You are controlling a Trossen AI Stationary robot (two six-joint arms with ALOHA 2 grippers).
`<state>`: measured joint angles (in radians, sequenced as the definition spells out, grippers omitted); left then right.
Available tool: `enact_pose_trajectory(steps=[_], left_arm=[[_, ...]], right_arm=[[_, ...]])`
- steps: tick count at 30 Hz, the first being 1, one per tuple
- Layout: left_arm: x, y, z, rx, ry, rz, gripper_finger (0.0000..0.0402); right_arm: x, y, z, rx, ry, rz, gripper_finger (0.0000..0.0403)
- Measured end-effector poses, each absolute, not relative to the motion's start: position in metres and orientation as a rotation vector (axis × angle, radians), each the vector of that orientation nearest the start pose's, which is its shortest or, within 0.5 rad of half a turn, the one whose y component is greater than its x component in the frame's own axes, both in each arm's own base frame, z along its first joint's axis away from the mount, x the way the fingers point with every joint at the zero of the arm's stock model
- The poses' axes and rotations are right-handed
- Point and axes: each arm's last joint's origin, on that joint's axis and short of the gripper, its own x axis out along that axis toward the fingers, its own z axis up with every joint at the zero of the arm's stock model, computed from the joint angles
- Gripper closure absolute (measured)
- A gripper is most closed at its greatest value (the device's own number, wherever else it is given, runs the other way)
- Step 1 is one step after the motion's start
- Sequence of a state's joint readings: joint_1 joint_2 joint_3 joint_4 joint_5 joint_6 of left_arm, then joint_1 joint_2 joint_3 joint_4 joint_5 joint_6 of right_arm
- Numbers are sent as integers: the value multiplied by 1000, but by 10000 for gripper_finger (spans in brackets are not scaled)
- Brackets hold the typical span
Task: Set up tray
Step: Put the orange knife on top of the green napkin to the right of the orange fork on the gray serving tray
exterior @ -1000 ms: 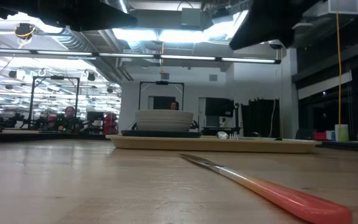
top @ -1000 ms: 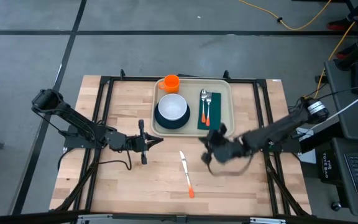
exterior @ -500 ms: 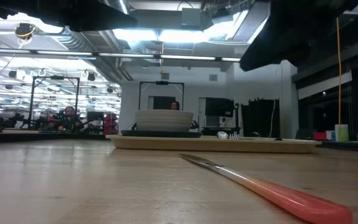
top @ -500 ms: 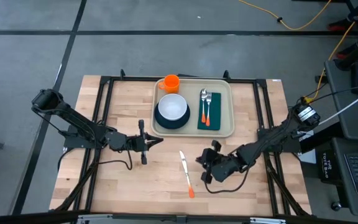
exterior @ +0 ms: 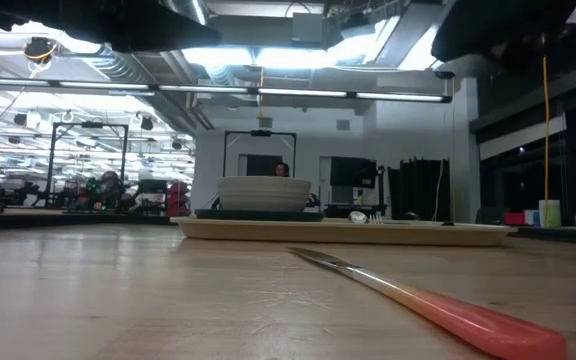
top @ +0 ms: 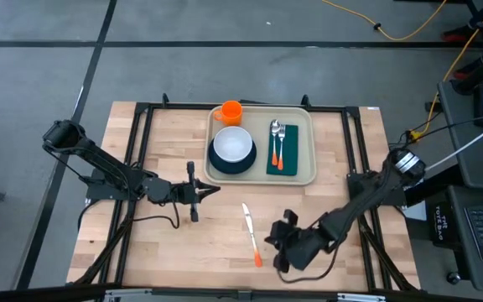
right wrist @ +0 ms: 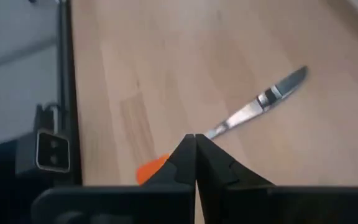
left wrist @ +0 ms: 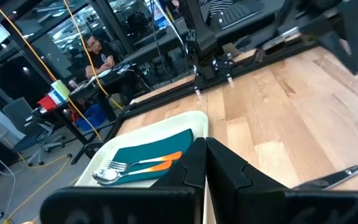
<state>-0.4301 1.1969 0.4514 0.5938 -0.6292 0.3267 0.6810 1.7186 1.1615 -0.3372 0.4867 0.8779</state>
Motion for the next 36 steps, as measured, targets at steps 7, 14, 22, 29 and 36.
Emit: enact_pose_trajectory(steps=[7, 14, 22, 29, 36], left_arm=[[220, -82, 214, 398, 156, 177, 400], [220, -82, 217, 415, 136, 186, 396], [220, -82, 217, 417, 134, 186, 400], [220, -82, 217, 408, 133, 186, 398], [220, -82, 217, 407, 133, 186, 399]], right_arm=[[314, 254, 219, 353, 932, -111, 400], [334, 288, 219, 347, 962, -68, 401], [349, 291, 169, 287, 1062, -84, 401], [359, 288, 152, 300, 1047, -98, 402], [366, 281, 140, 306, 1088, -113, 402]])
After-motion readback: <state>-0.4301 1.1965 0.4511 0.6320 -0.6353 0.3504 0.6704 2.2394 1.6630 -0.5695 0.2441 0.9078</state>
